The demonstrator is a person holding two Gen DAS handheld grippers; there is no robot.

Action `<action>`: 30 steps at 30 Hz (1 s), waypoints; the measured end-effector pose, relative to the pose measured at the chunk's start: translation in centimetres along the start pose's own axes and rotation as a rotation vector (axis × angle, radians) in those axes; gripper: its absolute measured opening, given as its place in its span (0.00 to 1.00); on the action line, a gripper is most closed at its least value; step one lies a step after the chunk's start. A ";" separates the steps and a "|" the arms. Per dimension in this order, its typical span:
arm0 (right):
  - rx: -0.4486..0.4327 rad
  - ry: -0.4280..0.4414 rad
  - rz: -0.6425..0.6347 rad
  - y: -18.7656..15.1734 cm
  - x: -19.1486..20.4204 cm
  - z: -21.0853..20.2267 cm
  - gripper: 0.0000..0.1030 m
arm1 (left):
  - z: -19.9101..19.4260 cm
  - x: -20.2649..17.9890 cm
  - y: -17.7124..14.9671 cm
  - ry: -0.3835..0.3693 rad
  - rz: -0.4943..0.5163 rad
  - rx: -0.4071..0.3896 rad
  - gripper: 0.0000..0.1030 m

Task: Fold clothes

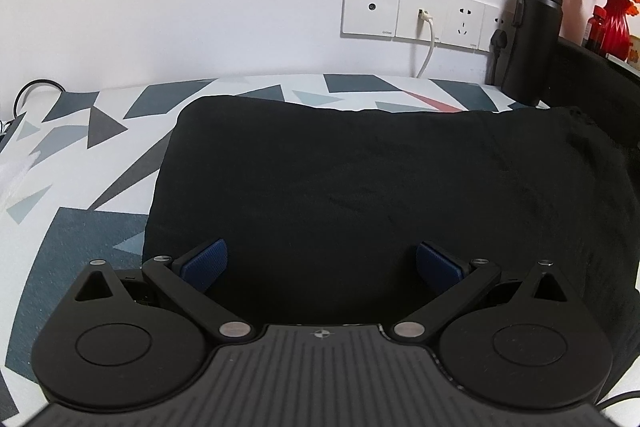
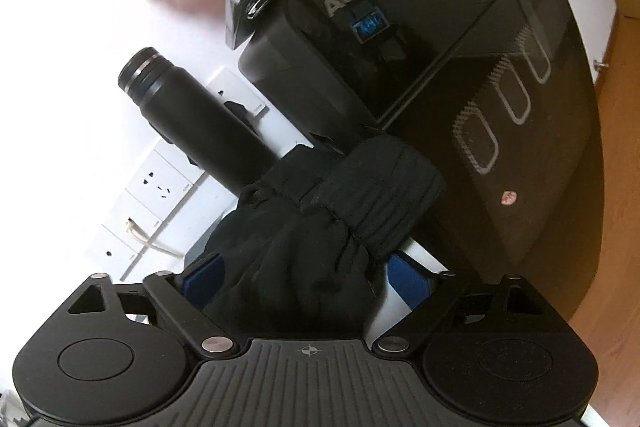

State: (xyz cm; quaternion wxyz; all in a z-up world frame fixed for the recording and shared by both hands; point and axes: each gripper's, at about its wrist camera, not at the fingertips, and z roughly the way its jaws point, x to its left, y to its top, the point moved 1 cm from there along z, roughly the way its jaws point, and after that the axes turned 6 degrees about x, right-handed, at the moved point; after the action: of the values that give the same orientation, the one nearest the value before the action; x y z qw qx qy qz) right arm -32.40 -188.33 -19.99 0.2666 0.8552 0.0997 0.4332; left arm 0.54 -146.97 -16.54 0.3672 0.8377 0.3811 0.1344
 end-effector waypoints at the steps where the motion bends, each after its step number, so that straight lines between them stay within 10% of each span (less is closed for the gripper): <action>1: -0.003 0.000 0.001 0.2 0.1 0.2 0.93 | 0.0 0.0 0.0 -0.002 0.000 0.000 1.00; 4: -0.033 -0.012 0.015 1.0 0.6 1.2 0.89 | 0.0 0.1 0.0 -0.007 -0.006 -0.003 1.00; 8: -0.080 -0.018 -0.026 1.1 0.7 0.9 0.32 | 0.0 0.2 -0.1 -0.006 -0.008 -0.005 1.00; 13: -0.144 0.061 -0.026 1.2 0.5 -0.3 0.28 | 0.0 0.1 0.0 -0.009 -0.009 -0.003 1.00; 18: -0.092 0.029 0.027 1.6 -0.1 1.3 0.53 | 0.1 0.0 0.0 -0.005 -0.003 -0.001 1.00; 21: -0.070 -0.014 0.005 1.3 -0.3 2.0 0.31 | 0.1 0.1 -0.1 -0.008 -0.003 -0.002 1.00; 30: -0.186 -0.026 0.030 -1.2 -0.1 -4.0 0.21 | 0.5 0.3 0.3 -0.038 0.077 0.020 1.00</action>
State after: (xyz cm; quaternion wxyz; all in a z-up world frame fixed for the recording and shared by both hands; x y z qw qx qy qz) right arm -35.52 -185.91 -18.78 0.3399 0.8337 0.0428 0.4331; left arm 1.14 -147.10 -16.71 0.3605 0.8578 0.3430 0.1288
